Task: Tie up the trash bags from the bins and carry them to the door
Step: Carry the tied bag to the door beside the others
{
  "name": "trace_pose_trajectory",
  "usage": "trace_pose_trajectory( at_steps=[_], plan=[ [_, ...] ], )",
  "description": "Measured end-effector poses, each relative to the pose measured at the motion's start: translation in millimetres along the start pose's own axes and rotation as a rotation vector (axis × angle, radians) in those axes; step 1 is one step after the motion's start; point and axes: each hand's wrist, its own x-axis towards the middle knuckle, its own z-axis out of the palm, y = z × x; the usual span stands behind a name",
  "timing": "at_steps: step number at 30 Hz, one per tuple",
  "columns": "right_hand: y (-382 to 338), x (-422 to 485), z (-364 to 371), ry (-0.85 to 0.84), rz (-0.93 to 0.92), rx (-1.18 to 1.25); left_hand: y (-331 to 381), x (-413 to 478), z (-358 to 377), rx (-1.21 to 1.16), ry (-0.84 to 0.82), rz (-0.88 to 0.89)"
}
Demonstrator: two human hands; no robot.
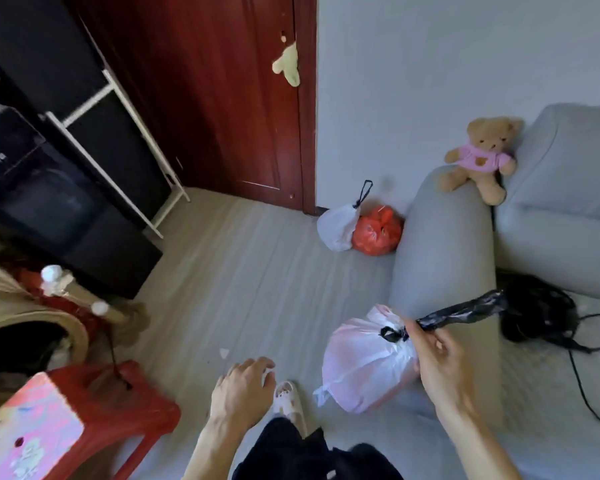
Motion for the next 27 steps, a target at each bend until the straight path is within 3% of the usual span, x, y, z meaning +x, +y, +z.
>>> trace_pose_trajectory(
  at_steps=[5,10,21,27],
  plan=[
    [-40.1,74.1,67.2,0.068,0.051,-0.063,13.0,134.0,-92.7,0.139,-0.04,0.123],
    [-58.8,163.7,115.3,0.113,0.112,-0.112,36.4,244.8,-136.6,0.223,-0.088,0.183],
    [-58.4,344.9,202.3,0.038,0.371,-0.156,103.7,440.0,-177.1,0.32,-0.239,0.25],
    [-6.9,429.1,244.3,0.092,0.555,-0.211,138.8,553.9,-130.2,0.501,-0.388,0.423]
  ],
)
